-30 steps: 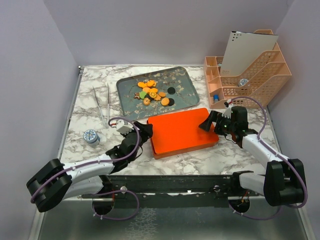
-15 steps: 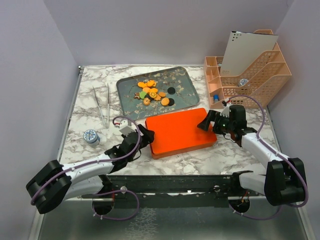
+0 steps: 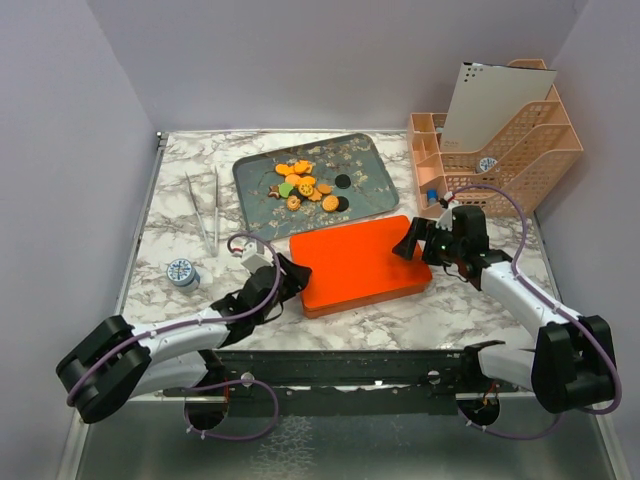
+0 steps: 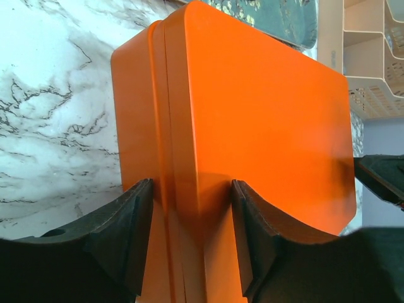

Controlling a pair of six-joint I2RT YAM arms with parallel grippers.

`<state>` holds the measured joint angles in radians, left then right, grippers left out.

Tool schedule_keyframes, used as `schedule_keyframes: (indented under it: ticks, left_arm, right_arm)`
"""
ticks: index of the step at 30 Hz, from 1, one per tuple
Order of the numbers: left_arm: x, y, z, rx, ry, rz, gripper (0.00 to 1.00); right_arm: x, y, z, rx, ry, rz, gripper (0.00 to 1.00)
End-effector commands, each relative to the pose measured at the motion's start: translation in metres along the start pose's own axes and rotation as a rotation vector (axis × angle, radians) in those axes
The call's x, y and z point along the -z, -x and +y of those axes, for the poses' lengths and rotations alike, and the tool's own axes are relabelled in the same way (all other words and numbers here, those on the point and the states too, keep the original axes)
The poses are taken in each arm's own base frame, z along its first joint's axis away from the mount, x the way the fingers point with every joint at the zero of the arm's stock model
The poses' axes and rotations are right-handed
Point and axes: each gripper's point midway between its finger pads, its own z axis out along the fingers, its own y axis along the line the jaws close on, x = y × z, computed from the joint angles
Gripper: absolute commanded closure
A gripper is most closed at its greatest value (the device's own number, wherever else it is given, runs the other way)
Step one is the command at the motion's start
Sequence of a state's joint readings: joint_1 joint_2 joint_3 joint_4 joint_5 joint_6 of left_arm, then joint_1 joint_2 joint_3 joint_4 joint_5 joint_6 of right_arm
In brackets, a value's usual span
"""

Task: Pack the cookies

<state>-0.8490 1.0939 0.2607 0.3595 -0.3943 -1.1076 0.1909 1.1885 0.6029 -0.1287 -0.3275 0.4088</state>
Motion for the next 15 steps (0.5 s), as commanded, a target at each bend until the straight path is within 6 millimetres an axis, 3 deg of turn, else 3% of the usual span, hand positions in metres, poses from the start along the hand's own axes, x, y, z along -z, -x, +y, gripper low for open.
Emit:
schedule_keyframes:
  ticks: [1,10,15]
  left_arm:
    - [0.007,-0.006,-0.018,0.064,-0.094,0.042,0.59]
    - [0.011,-0.015,0.026,0.117,0.004,0.021,0.74]
    - [0.012,-0.021,0.029,0.142,0.004,0.043,0.78]
  right_arm:
    - [0.002,0.009,0.01,0.033,-0.011,-0.011,0.01]
    - [-0.003,-0.002,-0.004,0.042,-0.082,0.01,0.01]
    - [-0.001,0.002,0.001,0.067,-0.096,0.009,0.01]
